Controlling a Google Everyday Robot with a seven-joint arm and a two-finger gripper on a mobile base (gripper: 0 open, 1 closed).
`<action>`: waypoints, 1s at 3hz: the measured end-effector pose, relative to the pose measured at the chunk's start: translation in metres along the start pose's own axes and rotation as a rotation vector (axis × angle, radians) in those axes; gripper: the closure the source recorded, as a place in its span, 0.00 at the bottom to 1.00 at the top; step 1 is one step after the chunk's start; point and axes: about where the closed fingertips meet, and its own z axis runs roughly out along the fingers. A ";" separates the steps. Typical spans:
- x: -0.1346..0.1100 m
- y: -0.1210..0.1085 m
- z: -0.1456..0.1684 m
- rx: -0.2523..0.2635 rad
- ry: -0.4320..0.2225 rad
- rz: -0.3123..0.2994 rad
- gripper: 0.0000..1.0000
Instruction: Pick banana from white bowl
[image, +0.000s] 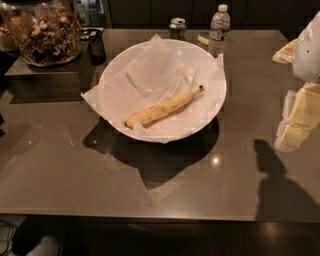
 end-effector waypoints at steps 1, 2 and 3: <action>-0.004 0.000 -0.002 0.008 -0.015 -0.005 0.00; -0.021 0.004 0.002 -0.007 -0.088 -0.035 0.00; -0.060 0.013 0.009 -0.034 -0.199 -0.111 0.00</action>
Offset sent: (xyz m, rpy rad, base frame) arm 0.0037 0.0490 -0.0031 0.1783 -0.0179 0.1381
